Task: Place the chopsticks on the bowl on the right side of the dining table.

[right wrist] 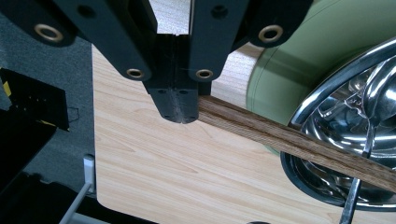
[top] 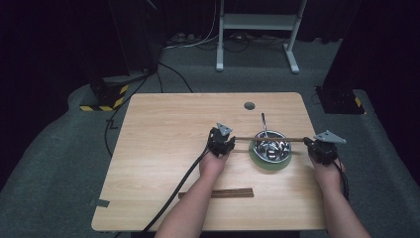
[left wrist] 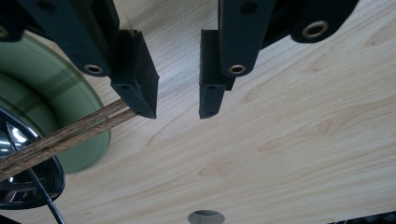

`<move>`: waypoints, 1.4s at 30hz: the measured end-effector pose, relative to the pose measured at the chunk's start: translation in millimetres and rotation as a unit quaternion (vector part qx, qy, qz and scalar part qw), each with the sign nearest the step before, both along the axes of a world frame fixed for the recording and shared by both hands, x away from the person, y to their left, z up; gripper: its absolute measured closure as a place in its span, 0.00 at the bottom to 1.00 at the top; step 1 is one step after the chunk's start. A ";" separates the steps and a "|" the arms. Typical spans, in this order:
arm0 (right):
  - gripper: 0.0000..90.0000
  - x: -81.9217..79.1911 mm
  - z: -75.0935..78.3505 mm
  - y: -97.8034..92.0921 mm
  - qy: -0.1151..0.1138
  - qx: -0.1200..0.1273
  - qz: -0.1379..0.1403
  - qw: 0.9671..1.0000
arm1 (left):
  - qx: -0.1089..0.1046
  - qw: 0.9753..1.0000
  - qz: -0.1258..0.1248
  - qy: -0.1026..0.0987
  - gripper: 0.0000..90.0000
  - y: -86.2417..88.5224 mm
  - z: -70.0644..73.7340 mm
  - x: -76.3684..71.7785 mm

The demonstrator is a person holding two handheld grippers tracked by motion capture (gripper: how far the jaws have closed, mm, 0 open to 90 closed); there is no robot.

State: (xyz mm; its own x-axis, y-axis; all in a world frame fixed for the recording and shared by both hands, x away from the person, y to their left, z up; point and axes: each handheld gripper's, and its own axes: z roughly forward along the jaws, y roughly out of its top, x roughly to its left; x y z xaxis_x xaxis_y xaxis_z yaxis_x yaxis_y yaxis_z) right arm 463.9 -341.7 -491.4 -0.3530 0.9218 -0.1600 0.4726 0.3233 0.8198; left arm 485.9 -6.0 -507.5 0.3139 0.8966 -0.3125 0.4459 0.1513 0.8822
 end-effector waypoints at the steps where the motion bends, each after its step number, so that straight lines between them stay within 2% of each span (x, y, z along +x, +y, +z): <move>1: 0.99 -0.1 0.0 -0.1 0.000 -0.001 0.001 1.000 | -0.004 1.000 0.001 -0.002 0.75 -0.9 0.1 -0.3; 7: 0.99 -1.9 0.8 1.0 0.002 -0.006 0.003 1.000 | -0.005 1.000 0.000 -0.006 0.74 -2.2 0.8 -2.8; 9: 0.99 -2.0 1.1 0.1 0.001 -0.005 -0.007 1.000 | -0.002 1.000 0.005 -0.008 0.74 -0.4 0.8 -3.2; 11: 0.99 -1.0 1.1 -1.5 -0.001 -0.002 -0.012 1.000 | -0.007 1.000 0.012 -0.006 0.73 0.7 0.5 -3.6; 13: 0.99 0.8 0.0 -2.7 -0.001 -0.003 -0.015 1.000 | -0.002 1.000 0.011 -0.006 0.73 3.0 -0.2 -4.5; 14: 0.99 2.1 -0.9 -3.3 0.001 -0.002 -0.014 1.000 | -0.011 1.000 0.018 -0.007 0.73 1.6 -0.6 -4.6; 16: 0.99 3.7 -2.8 -3.6 0.001 -0.006 -0.012 1.000 | -0.002 1.000 0.010 -0.005 0.73 3.1 -1.2 -5.3; 21: 0.99 6.8 -3.5 -2.6 0.009 -0.007 -0.008 1.000 | -0.008 1.000 0.012 -0.007 0.73 1.1 -1.2 -5.9; 28: 0.99 7.6 1.9 6.0 0.003 -0.016 0.002 1.000 | -0.010 1.000 0.016 -0.007 0.73 1.0 -0.6 -5.3; 31: 0.99 7.5 2.0 5.4 0.005 -0.015 0.005 1.000 | -0.001 1.000 0.009 -0.006 0.73 2.7 -0.1 -6.0; 33: 0.99 7.2 1.7 5.4 0.003 -0.017 0.003 1.000 | -0.005 1.000 0.010 -0.008 0.73 1.9 0.1 -6.1; 38: 0.99 5.1 1.5 5.6 0.006 -0.013 0.003 1.000 | -0.002 1.000 0.009 -0.006 0.73 1.2 -0.1 -7.5; 39: 0.99 4.9 1.4 5.0 0.004 -0.015 0.003 1.000 | 0.011 1.000 0.002 -0.003 0.74 3.1 0.0 -8.3; 42: 0.99 4.2 0.7 4.2 0.003 -0.017 0.005 1.000 | 0.000 1.000 0.005 -0.009 0.74 1.1 0.1 -8.3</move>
State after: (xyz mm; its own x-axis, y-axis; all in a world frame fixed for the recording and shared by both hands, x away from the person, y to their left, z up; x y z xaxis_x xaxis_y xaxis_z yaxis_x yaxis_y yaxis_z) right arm 468.1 -337.5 -490.6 -0.3634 0.9121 -0.1898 0.4741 0.3564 0.8051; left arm 477.6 -4.8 -507.4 0.3100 0.8995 -0.3078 0.4290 0.1566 0.8896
